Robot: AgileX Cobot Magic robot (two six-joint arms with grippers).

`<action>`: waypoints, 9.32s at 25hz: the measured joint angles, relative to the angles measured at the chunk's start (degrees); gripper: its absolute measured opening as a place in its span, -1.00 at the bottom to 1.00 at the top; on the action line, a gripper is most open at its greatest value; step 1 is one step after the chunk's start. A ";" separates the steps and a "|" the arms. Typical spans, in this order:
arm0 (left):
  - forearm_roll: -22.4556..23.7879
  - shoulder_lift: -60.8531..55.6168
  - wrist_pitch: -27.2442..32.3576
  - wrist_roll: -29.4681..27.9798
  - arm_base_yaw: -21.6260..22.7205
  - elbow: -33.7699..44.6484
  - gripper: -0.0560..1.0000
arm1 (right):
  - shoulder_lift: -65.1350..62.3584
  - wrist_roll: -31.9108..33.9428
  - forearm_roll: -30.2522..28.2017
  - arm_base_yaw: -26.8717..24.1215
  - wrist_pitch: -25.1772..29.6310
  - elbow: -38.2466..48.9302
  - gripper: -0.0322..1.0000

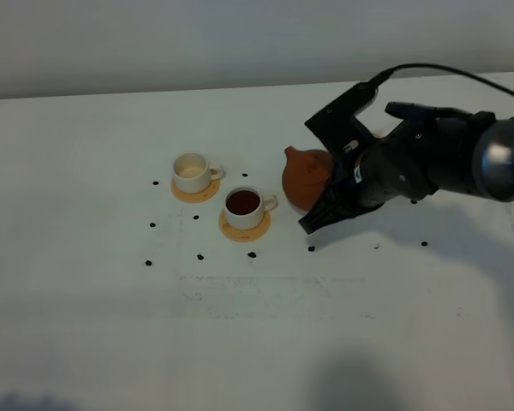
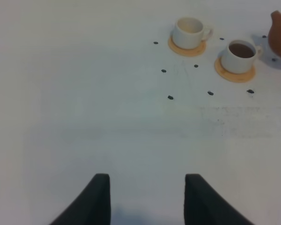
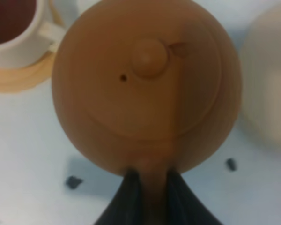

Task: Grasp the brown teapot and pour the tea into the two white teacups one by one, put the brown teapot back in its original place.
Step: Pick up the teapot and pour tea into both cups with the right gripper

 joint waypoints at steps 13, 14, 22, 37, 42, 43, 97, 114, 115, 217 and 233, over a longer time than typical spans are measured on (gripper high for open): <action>0.00 0.00 0.00 0.06 0.00 0.00 -0.09 | 0.43 -6.43 -3.16 -0.31 2.84 -10.76 -0.76; 0.00 0.00 0.00 0.06 0.00 0.00 -0.09 | 0.72 -6.56 -3.16 -0.31 2.89 -11.49 -0.76; 0.00 0.00 0.00 0.10 0.00 0.00 -0.09 | 4.66 -9.59 -4.67 -0.14 3.09 -15.42 -0.76; 0.00 0.00 0.00 0.05 0.00 0.00 -0.09 | 7.43 -13.96 -13.57 2.82 -1.00 -17.34 -0.76; 0.00 0.00 0.00 0.05 0.00 0.00 -0.09 | 9.29 -15.24 -17.60 3.70 -2.09 -17.34 -0.76; 0.00 0.00 0.00 0.05 0.00 0.00 -0.09 | 9.60 -15.69 -18.20 3.83 -2.21 -17.34 -0.76; 0.00 0.00 0.00 0.05 0.00 0.00 -0.09 | 15.36 -16.57 -46.16 4.78 -9.48 -21.83 -0.76; 0.00 0.00 0.00 0.05 0.00 0.00 -0.09 | 15.36 -16.57 -49.87 5.09 -9.12 -21.83 -0.76; 0.00 0.00 0.00 0.05 0.00 0.00 -0.09 | 15.36 -16.57 -50.01 5.09 -9.12 -21.83 -0.76; 0.00 0.00 0.00 0.00 0.00 0.00 -0.09 | 15.36 -16.68 -65.01 6.12 -10.28 -21.29 -0.76; 0.00 0.00 0.00 0.00 0.00 0.00 -0.09 | 15.36 -21.44 -66.02 6.12 -10.28 -21.31 -0.76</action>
